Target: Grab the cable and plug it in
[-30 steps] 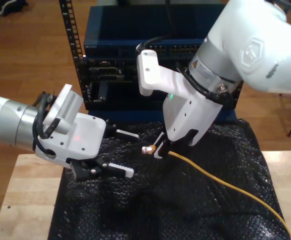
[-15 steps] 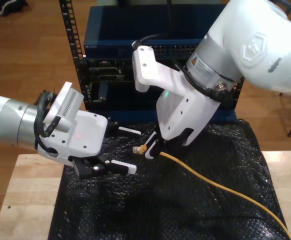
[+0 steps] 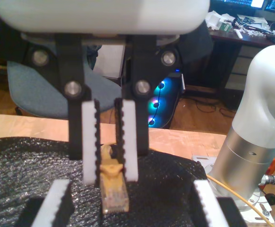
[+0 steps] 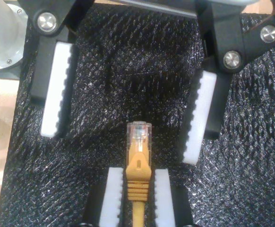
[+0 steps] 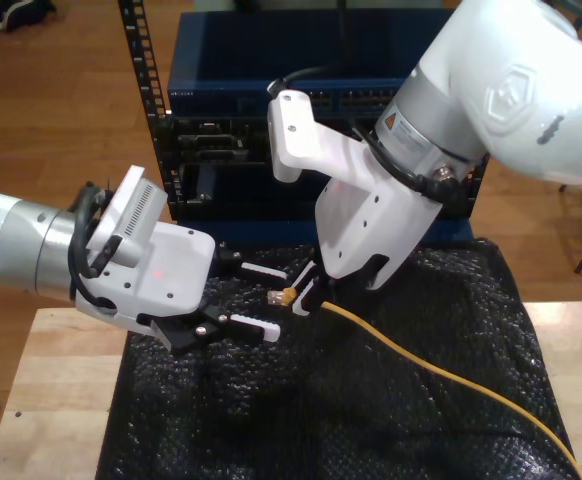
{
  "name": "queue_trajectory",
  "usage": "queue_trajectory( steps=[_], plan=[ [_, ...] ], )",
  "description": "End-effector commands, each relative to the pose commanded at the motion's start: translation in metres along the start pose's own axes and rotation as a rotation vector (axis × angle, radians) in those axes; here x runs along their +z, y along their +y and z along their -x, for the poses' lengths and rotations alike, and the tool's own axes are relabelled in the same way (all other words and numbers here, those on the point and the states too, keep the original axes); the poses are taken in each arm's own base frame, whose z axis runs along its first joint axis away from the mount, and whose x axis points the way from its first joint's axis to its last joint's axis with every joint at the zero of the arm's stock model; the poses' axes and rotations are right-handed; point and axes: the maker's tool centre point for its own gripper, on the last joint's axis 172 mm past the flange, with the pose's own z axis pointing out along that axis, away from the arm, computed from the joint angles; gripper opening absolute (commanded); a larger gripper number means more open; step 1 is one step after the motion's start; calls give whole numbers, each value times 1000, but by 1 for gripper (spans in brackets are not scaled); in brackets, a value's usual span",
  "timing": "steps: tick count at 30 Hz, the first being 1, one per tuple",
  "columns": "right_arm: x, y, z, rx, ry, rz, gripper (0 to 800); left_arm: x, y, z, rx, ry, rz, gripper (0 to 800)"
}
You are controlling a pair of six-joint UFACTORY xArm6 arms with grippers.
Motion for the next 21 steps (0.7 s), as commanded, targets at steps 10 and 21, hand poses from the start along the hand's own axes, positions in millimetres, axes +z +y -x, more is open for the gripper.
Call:
queue_trajectory(
  steps=[10, 21],
  plan=[
    [-10, 12, 14, 42, 5, 23, 8, 0, -8, -18, 26, 31, -14, 557],
    [-25, 9, 23, 60, 10, 32, 8, 26, -12, -16, 45, -18, 10, 557]
  ],
)
